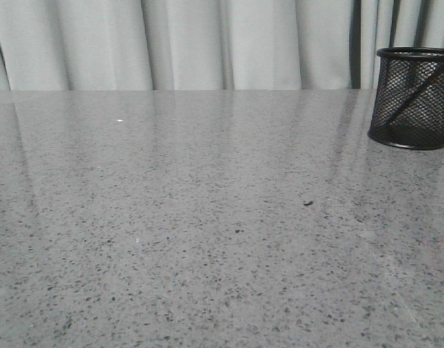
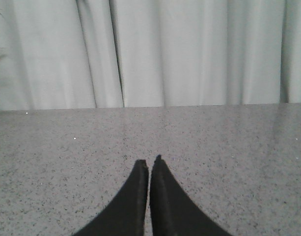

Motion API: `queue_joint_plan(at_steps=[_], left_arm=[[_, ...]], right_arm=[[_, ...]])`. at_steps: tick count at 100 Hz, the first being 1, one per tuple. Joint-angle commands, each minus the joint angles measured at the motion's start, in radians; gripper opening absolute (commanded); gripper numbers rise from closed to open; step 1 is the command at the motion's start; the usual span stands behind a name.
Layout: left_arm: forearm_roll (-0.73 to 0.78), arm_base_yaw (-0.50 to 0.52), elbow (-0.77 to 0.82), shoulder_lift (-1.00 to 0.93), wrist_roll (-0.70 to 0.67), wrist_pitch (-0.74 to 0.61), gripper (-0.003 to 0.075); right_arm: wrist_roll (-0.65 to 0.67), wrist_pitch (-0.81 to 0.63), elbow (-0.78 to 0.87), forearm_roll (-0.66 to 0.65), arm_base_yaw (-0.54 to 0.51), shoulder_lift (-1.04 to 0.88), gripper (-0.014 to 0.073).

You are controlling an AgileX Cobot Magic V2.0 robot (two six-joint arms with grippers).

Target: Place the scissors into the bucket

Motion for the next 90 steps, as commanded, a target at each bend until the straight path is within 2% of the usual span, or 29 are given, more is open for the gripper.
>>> queue_joint_plan(at_steps=[1, 17, 23, 27, 90], left_arm=[[0.039, -0.014, 0.025, -0.037, -0.041, -0.09, -0.002], [0.06, -0.009, 0.1, -0.111, -0.041, -0.085, -0.002], [0.063, -0.009, 0.13, -0.116, -0.041, -0.12, -0.002], [0.063, -0.009, 0.129, -0.116, -0.041, -0.085, -0.002], [0.081, -0.009, 0.129, -0.116, -0.041, -0.085, -0.002]], right_arm=[[-0.011, -0.07, -0.027, 0.007, 0.0, 0.007, -0.0073], [-0.011, -0.07, -0.027, 0.007, 0.0, 0.007, -0.0073], [-0.011, -0.072, -0.027, 0.007, 0.0, 0.007, -0.0073], [-0.011, -0.072, -0.027, 0.007, 0.0, 0.007, -0.0073], [-0.011, -0.074, -0.027, 0.007, 0.0, 0.007, -0.0073]])
